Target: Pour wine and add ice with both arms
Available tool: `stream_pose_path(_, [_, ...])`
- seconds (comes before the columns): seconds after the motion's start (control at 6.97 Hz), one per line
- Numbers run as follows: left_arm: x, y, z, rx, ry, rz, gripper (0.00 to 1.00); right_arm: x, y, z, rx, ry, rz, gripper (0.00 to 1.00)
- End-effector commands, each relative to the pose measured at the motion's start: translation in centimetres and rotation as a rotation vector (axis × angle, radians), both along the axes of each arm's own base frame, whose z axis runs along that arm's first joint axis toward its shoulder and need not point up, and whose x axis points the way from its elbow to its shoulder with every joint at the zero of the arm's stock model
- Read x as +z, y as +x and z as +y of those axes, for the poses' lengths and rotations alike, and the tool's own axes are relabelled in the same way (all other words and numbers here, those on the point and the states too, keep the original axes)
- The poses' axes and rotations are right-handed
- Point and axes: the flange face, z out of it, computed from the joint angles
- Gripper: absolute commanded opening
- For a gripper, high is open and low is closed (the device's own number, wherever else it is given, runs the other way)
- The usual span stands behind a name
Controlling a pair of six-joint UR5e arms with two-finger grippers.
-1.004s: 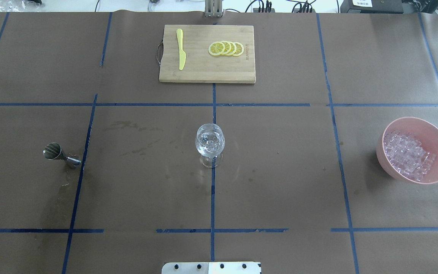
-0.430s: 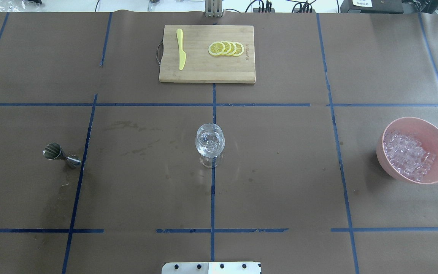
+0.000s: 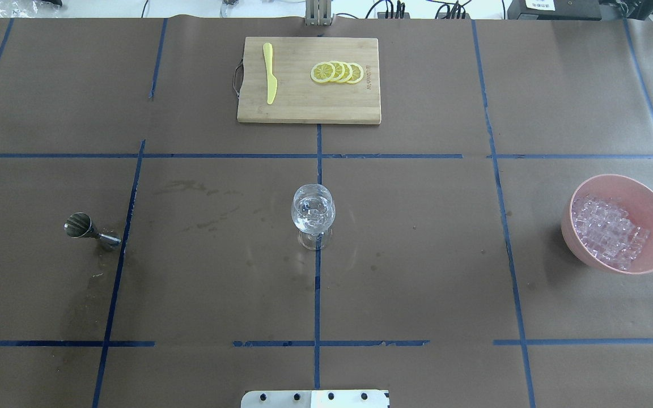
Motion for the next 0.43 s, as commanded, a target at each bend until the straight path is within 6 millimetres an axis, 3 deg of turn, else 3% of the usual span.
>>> stream_pose_path(0.0, [-0.04, 0.04, -0.12, 0.002, 0.003, 0.000, 1.00, -0.23, 0.00, -0.14, 0.000, 0.004, 0.000, 1.00])
stream_pose_path(0.29, [-0.12, 0.02, -0.25, 0.001, 0.022, -0.002, 1.00, -0.32, 0.00, -0.17, 0.000, 0.008, 0.000, 1.00])
